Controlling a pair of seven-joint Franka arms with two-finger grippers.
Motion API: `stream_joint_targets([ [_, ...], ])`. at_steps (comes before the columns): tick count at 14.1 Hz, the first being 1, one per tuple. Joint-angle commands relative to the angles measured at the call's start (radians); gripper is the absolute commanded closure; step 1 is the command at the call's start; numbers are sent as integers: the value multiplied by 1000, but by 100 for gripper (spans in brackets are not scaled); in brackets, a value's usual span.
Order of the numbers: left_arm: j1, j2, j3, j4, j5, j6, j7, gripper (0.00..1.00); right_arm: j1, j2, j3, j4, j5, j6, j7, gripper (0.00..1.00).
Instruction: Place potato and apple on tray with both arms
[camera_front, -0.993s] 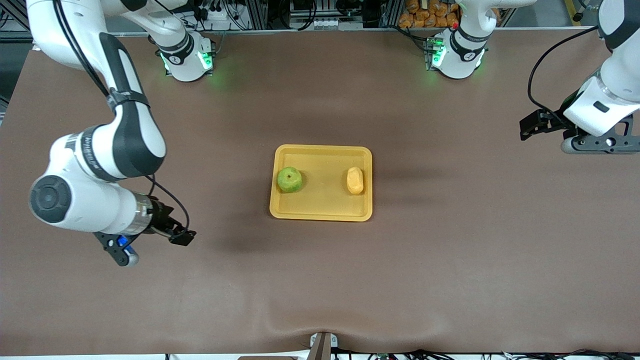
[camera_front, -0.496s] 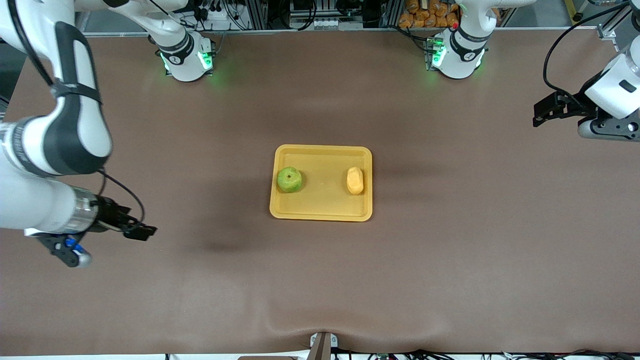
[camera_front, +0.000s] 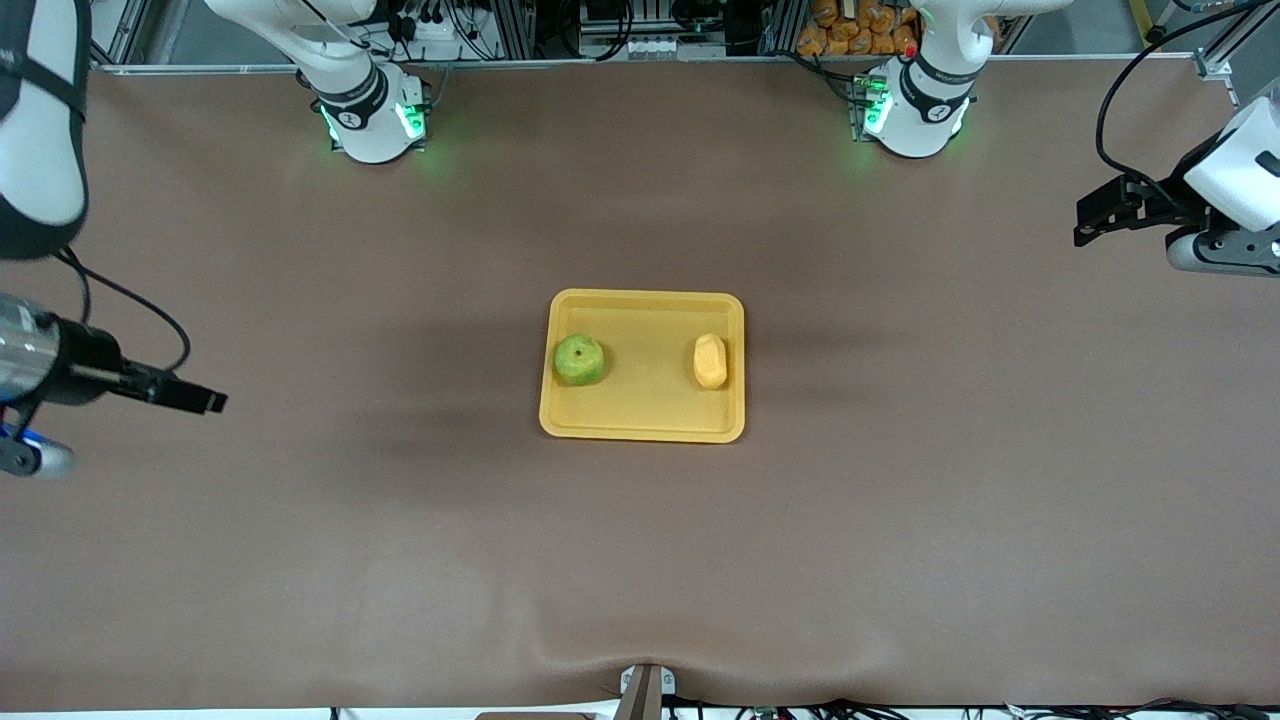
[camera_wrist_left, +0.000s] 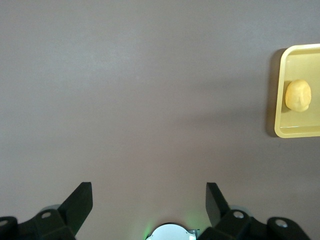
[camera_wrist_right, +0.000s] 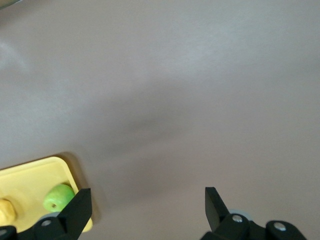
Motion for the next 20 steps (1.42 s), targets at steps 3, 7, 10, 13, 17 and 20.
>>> stream_joint_targets([
  [3, 26, 14, -8, 22, -18, -4, 21, 0, -11, -150, 16, -119, -44, -41, -75, 0],
  [7, 28, 9, -7, 30, -33, -4, 23, 0, -56, -234, 12, -204, -41, -41, -239, 0],
  [10, 28, 9, -2, 27, -27, -8, 68, 0, -76, -313, 13, -260, -27, -39, -289, 0],
  [13, 32, 11, 2, 27, -22, -8, 69, 0, -77, -336, 13, -264, -29, -48, -289, 0],
  [17, 29, 9, -5, 32, -21, -8, 64, 0, -77, -337, 15, -274, -32, -71, -289, 0],
  [20, 28, 11, -7, 33, -22, -8, 58, 0, -74, -357, 16, -293, -32, -62, -289, 0],
])
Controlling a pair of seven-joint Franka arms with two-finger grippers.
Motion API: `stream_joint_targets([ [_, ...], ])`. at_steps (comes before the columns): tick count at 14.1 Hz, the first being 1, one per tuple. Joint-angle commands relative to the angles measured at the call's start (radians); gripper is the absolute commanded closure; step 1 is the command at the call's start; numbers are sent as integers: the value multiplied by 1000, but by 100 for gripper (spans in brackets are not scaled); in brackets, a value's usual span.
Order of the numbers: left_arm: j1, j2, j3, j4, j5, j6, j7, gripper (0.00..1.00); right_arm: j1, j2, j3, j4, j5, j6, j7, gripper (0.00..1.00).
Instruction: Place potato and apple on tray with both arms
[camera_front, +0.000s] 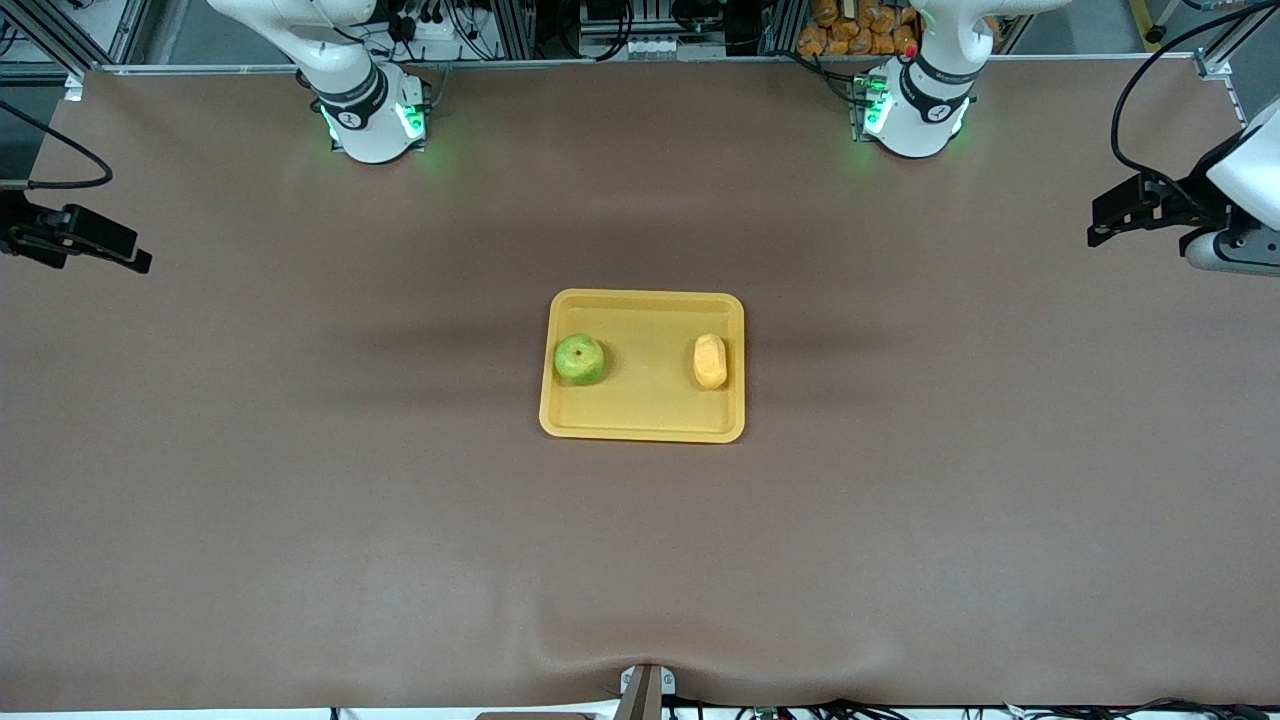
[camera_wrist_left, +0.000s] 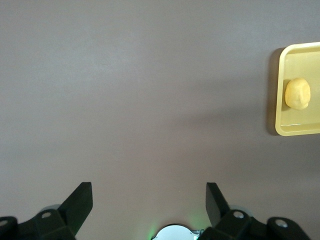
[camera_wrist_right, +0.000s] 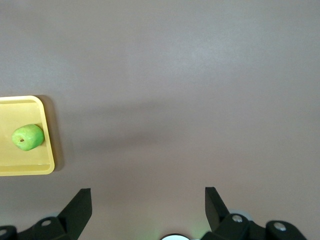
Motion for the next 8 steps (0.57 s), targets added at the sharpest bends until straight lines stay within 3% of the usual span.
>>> stream_joint_targets([
  [1, 6, 8, -6, 26, -11, -8, -6, 0, -12, -62, 12, -70, -7, 19, -14, 0],
  [5, 4, 15, -6, 24, -5, 26, -72, 0, -5, -190, 13, -260, -10, 124, -17, 0],
  [8, 6, 15, -7, 23, 3, 27, -70, 0, -18, -204, 4, -285, -13, 140, -25, 0],
])
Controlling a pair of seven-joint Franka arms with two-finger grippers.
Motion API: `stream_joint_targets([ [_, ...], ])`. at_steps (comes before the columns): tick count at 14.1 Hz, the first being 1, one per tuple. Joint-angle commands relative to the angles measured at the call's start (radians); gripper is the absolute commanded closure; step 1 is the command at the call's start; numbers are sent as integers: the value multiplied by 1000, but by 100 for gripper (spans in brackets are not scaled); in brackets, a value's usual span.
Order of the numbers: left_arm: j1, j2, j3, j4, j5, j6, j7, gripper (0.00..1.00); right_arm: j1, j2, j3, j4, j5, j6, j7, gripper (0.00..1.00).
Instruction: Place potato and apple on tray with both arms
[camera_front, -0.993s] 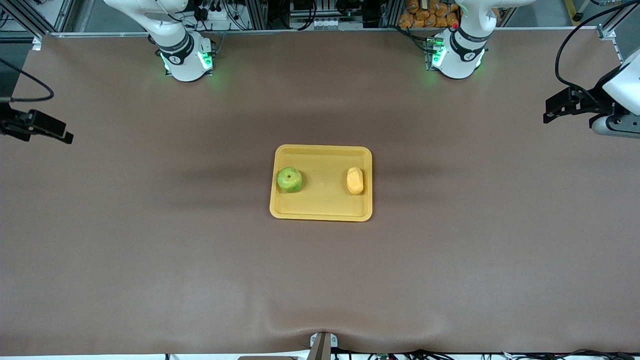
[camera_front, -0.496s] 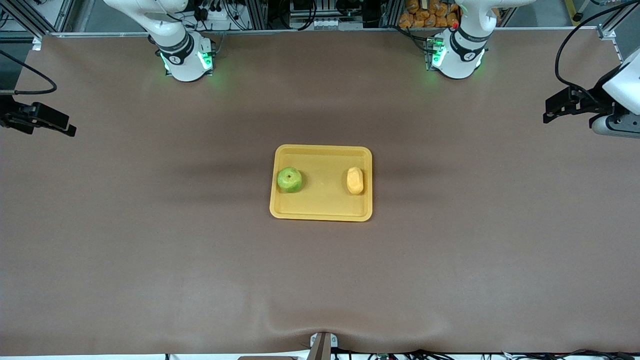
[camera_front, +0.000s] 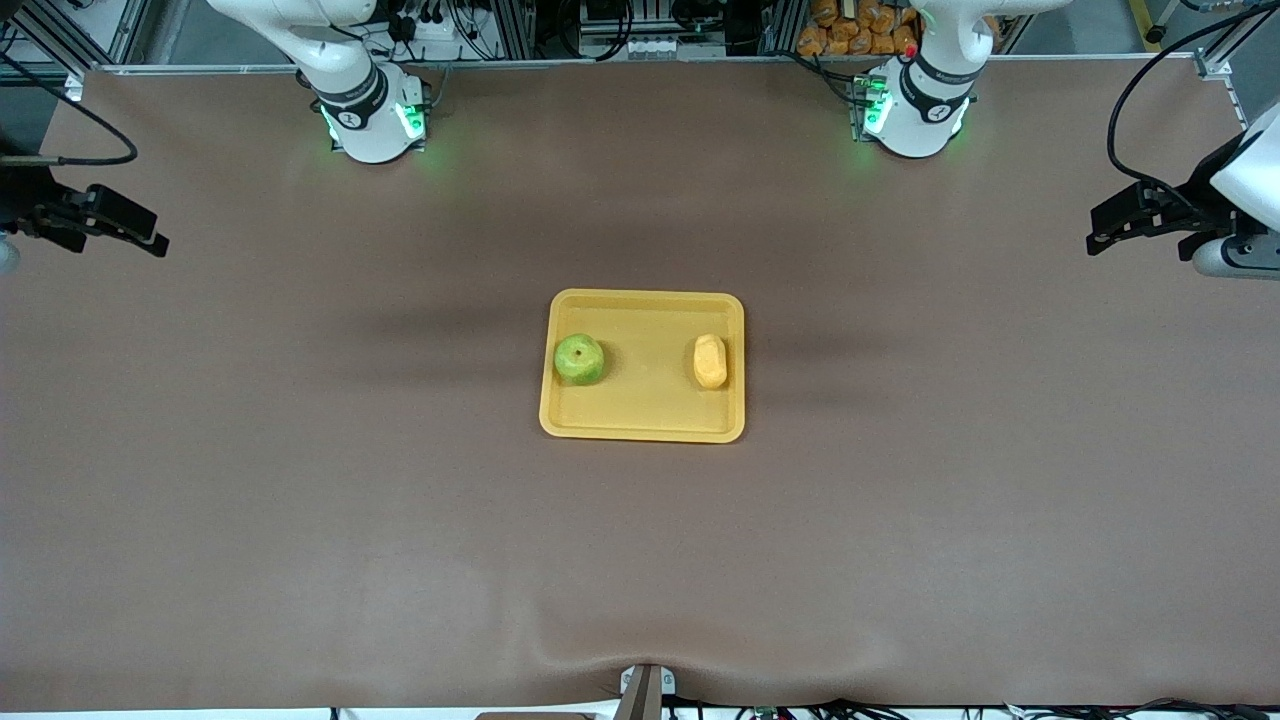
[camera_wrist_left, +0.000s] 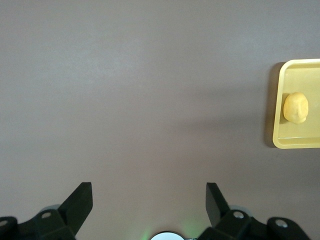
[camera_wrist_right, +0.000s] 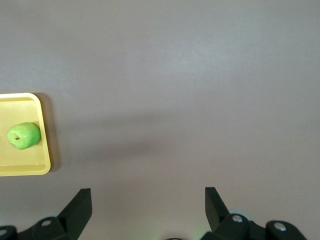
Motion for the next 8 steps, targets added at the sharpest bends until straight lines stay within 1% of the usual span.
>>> stream_joint_targets([
  [1, 6, 11, -7, 22, 3, 1, -11, 0, -18, -55, 4, -54, -21, 32, -49, 0],
  [2, 6, 11, -7, 22, 4, 3, -11, 0, -19, -49, 3, -36, -36, 30, -91, 0],
  [4, 6, 11, -7, 22, 7, 3, -10, 0, -53, -44, -2, -10, -34, 21, -137, 0],
  [6, 6, 11, -7, 19, 7, 3, -7, 0, -53, -39, 0, 19, -35, 21, -126, 0],
  [8, 6, 11, -7, 19, 7, 3, -1, 0, -58, -33, -2, 22, -27, 21, -132, 0],
])
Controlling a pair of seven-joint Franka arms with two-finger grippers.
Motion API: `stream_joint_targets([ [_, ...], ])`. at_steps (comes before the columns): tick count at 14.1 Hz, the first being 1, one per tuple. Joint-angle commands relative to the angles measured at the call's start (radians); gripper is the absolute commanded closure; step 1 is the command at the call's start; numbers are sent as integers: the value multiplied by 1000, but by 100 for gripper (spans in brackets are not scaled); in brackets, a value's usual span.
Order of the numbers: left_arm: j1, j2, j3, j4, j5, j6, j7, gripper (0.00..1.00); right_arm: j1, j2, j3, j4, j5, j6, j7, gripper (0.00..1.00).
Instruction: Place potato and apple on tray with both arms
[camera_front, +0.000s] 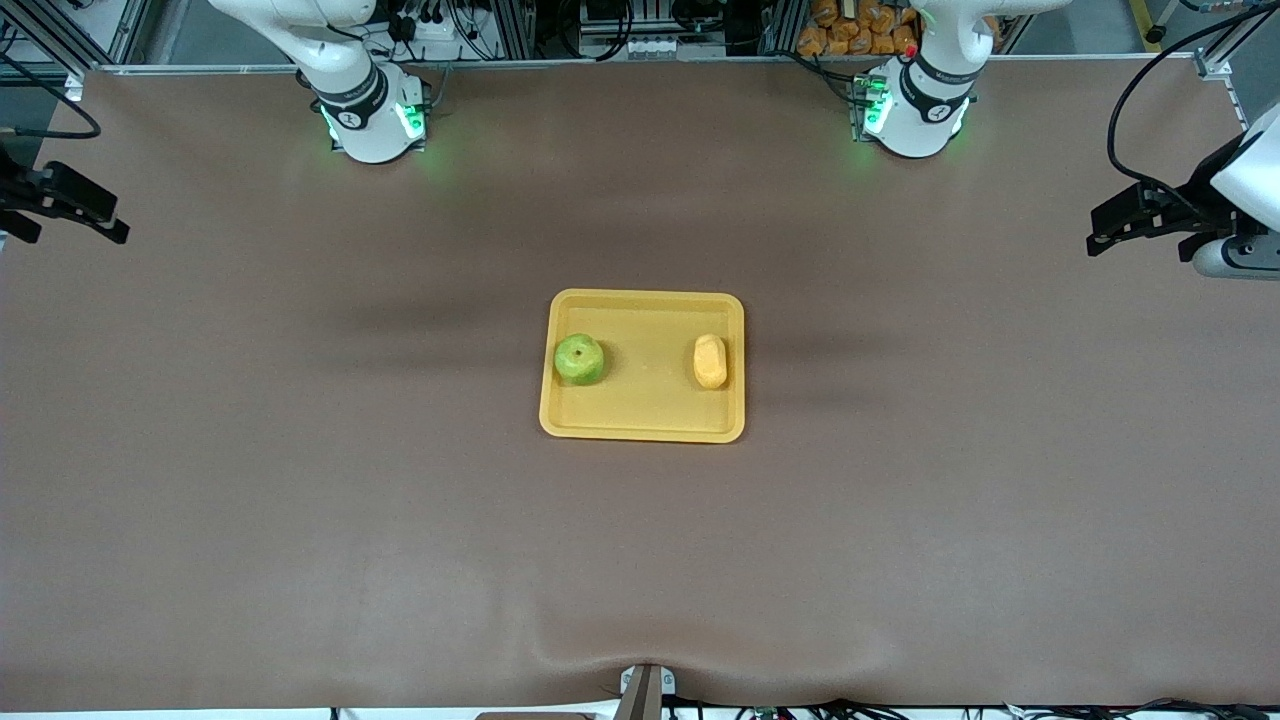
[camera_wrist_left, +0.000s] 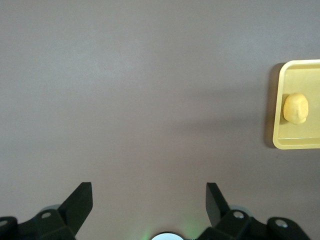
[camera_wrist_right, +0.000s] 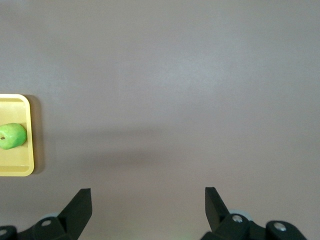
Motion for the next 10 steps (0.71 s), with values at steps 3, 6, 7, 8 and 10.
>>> stream_joint_targets([
  [3, 6, 9, -7, 17, 7, -1, 4, 0, -12, 4, 14, 17, -1, -2, -23, 0],
  [6, 8, 6, -7, 16, 7, -2, 4, 0, -4, 4, 21, 17, 0, -4, -23, 0],
  [7, 8, 6, -7, 16, 7, -4, 4, 0, 6, 4, 21, 17, -1, -4, -23, 0],
  [8, 8, 6, -7, 16, 7, -2, 4, 0, 14, 4, 21, 17, -1, -4, -23, 0],
  [10, 8, 6, -7, 16, 7, -4, 4, 0, 37, 4, 22, 17, -3, -1, -23, 0],
])
